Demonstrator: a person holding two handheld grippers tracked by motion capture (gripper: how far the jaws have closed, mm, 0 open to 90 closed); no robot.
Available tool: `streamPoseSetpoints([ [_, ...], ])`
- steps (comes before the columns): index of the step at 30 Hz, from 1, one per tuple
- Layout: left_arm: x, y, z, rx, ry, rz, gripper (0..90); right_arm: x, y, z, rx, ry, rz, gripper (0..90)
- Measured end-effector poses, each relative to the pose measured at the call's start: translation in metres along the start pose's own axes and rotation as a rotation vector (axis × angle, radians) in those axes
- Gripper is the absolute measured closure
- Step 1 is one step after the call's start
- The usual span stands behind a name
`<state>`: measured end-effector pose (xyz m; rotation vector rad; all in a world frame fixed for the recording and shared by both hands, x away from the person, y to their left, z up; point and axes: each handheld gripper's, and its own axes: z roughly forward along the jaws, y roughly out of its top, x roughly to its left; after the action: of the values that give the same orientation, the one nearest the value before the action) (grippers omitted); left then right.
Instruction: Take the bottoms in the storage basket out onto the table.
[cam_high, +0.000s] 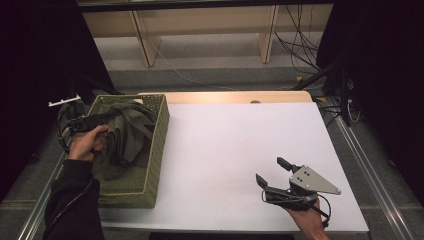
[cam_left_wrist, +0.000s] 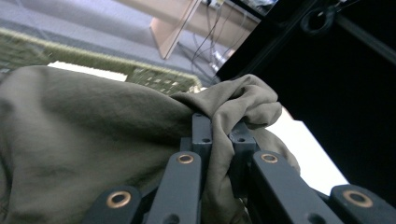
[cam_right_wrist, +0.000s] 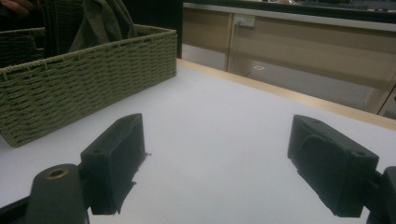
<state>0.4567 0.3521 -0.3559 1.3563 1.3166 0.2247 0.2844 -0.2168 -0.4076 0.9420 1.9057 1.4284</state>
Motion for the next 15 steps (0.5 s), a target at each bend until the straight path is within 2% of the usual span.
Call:
streamPoseSetpoints([
  [5,-0.016,0.005,-0.002,-0.042,-0.056,0.006,84.6,0.0,0.0,0.0,0.001,-0.002,-0.002,19.7],
  [15,-0.048,0.012,-0.004,-0.1,-0.132,0.038,84.7,0.0,-0.001,0.0,0.003,-0.004,-0.005,19.7],
])
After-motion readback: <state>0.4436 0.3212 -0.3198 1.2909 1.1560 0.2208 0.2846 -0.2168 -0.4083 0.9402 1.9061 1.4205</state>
